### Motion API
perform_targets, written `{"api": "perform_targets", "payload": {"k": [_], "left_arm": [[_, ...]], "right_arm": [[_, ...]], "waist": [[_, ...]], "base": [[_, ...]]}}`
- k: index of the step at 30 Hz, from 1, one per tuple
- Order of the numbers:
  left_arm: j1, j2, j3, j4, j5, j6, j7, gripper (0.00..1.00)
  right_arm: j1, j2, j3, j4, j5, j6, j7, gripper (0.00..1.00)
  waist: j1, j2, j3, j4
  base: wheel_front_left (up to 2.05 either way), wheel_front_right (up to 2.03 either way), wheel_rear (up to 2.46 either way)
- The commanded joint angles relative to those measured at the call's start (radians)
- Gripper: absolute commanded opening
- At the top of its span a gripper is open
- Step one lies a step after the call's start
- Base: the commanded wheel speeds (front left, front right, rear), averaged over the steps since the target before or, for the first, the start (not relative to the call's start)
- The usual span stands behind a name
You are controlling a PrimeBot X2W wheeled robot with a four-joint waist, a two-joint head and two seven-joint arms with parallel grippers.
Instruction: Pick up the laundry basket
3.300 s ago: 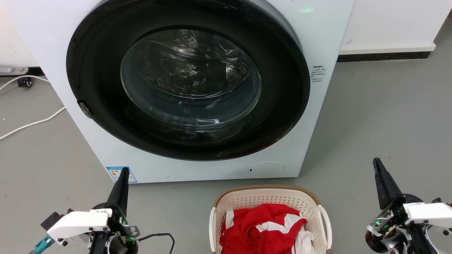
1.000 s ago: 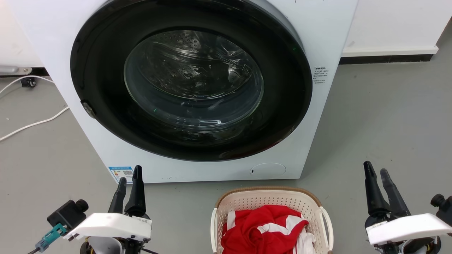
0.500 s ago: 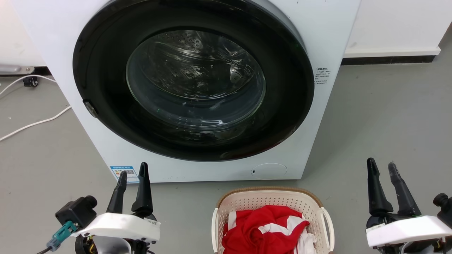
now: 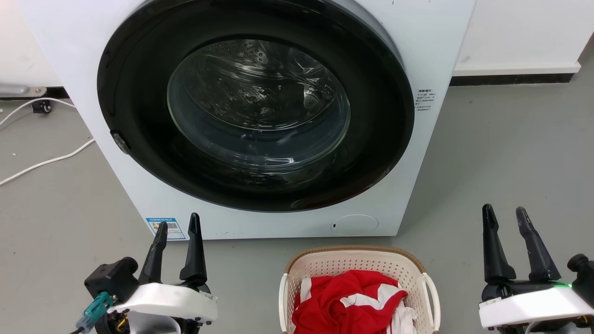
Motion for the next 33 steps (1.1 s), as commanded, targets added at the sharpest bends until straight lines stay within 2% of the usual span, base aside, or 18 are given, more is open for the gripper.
{"api": "perform_targets", "payload": {"k": [1,33], "left_arm": [[0.000,0.004,-0.003,-0.013,0.029,0.005,-0.010,1.00],[0.026,0.005,-0.043,0.006,0.275,0.034,-0.078,1.00]], "right_arm": [[0.009,-0.005,0.001,-0.016,-0.028,0.000,-0.012,1.00],[0.051,-0.006,-0.016,-0.026,-0.212,0.000,-0.078,1.00]], "waist": [[-0.0001,0.0000,0.000,0.000],[-0.0001,0.0000,-0.006,0.008]], "base": [[0.00,0.00,0.00],[0.00,0.00,0.00]]}}
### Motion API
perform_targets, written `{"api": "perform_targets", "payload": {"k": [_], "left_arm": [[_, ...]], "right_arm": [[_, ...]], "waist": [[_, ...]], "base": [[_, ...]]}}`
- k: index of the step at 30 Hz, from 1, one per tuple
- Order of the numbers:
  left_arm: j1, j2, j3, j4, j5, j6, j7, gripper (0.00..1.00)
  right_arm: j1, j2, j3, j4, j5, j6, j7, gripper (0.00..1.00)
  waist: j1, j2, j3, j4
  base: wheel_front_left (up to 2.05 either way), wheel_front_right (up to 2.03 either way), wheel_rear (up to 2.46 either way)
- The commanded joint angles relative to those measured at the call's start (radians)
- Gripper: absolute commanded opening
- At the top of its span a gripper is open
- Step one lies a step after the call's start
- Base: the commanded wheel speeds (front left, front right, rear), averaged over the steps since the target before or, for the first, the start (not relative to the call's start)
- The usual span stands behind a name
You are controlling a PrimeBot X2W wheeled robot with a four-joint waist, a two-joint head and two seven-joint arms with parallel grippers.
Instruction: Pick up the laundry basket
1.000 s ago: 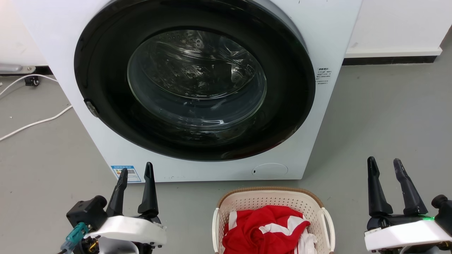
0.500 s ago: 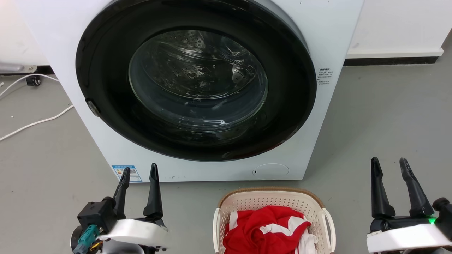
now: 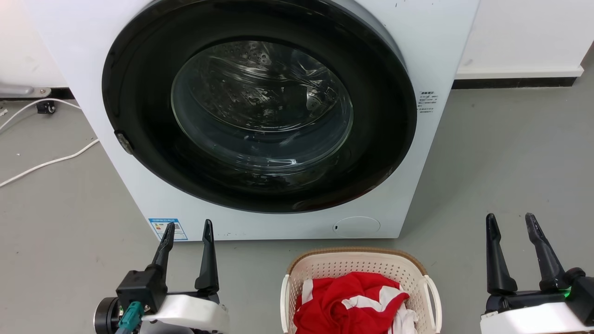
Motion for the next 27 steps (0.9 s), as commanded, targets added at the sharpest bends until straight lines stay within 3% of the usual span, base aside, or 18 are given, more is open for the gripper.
{"api": "perform_targets", "payload": {"k": [1,17,27], "left_arm": [[0.008,0.003,-0.003,-0.002,0.018,0.005,-0.006,1.00],[0.019,0.003,-0.018,0.001,0.101,0.017,-0.036,1.00],[0.020,0.003,-0.010,0.016,0.077,0.010,-0.034,1.00]], "right_arm": [[0.008,-0.005,0.001,-0.005,-0.020,0.000,-0.008,1.00],[0.029,-0.005,0.009,-0.015,-0.103,0.000,-0.037,1.00],[0.028,-0.005,0.011,0.001,-0.075,0.000,-0.035,1.00]], "waist": [[0.0000,0.0000,0.000,0.000],[0.0000,0.0000,-0.002,0.009],[0.0000,0.0000,0.001,0.011]], "base": [[0.00,0.00,0.00],[0.00,0.00,0.00],[0.00,0.00,0.00]]}}
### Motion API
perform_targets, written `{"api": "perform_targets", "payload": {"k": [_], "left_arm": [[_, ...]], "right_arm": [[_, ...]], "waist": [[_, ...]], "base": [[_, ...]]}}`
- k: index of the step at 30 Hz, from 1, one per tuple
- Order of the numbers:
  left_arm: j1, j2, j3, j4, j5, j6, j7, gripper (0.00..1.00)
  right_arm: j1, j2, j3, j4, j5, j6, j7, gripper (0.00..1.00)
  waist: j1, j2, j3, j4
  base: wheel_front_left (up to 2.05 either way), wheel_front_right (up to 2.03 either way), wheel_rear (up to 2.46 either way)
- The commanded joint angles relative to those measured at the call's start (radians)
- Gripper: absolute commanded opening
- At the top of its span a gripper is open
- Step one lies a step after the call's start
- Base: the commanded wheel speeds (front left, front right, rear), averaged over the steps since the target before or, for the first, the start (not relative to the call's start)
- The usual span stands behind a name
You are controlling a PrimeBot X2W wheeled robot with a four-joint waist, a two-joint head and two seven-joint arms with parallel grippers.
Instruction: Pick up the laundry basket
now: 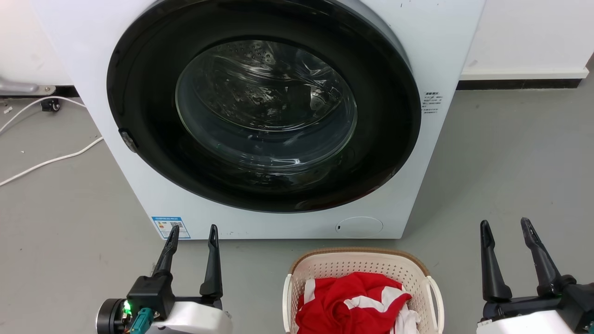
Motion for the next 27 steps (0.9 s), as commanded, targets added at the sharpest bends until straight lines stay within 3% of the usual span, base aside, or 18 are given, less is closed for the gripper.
{"api": "perform_targets", "payload": {"k": [1,18,27], "left_arm": [[0.008,0.002,0.001,0.003,-0.003,0.000,-0.003,1.00],[-0.017,0.002,-0.010,0.044,0.010,-0.008,-0.003,1.00],[-0.129,0.002,-0.082,0.177,-0.004,-0.047,-0.003,1.00]], "right_arm": [[0.007,-0.004,0.001,0.003,0.006,0.000,-0.002,1.00],[-0.014,-0.004,-0.013,0.032,-0.009,0.000,-0.002,1.00],[-0.093,-0.003,-0.083,0.164,-0.118,0.000,-0.002,1.00]], "waist": [[0.0000,-0.0001,0.001,0.000],[0.0000,-0.0001,0.022,-0.011],[0.0000,-0.0001,0.131,-0.036]], "base": [[0.00,0.00,0.00],[0.00,0.00,0.00],[0.00,0.00,0.00]]}}
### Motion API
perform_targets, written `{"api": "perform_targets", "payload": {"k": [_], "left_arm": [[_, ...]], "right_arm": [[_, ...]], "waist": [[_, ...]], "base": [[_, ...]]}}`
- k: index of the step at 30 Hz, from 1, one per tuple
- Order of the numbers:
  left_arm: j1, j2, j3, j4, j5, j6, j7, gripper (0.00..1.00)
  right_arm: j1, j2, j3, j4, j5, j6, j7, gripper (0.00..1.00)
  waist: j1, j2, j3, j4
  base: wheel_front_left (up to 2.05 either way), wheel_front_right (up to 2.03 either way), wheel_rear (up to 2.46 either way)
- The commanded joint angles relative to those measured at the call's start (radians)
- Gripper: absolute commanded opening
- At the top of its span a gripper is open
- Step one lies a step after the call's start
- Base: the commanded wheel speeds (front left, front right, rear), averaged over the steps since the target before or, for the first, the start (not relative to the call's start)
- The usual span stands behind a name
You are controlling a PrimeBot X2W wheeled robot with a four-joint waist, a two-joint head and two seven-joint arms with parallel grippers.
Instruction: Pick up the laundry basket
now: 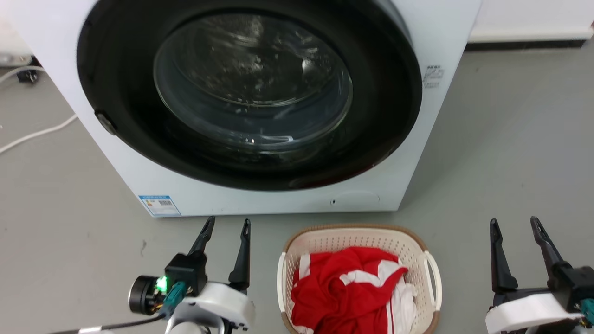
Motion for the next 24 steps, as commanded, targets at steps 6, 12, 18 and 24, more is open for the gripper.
{"api": "perform_targets", "payload": {"k": [6,12,18,24], "left_arm": [[-0.141,0.002,-0.047,0.188,-0.008,-0.017,-0.002,1.00],[-0.246,0.002,-0.082,0.355,-0.021,-0.042,-0.002,1.00],[-0.364,0.002,-0.108,0.516,-0.036,-0.060,-0.002,1.00],[-0.484,0.002,-0.147,0.689,-0.053,-0.078,-0.002,1.00]], "right_arm": [[-0.107,-0.002,-0.035,0.120,-0.067,0.000,-0.002,1.00],[-0.179,-0.002,-0.042,0.247,-0.112,0.000,-0.002,1.00],[-0.280,-0.002,-0.044,0.405,-0.168,0.000,-0.002,1.00],[-0.392,-0.002,-0.054,0.550,-0.219,0.000,-0.002,1.00]], "waist": [[0.0000,0.0000,0.148,-0.032],[0.0000,0.0000,0.231,-0.047],[0.0000,0.0000,0.327,-0.061],[0.0000,0.0000,0.431,-0.068]], "base": [[0.00,0.00,0.00],[0.00,0.00,0.00],[0.00,0.00,0.00],[0.00,0.00,0.00]]}}
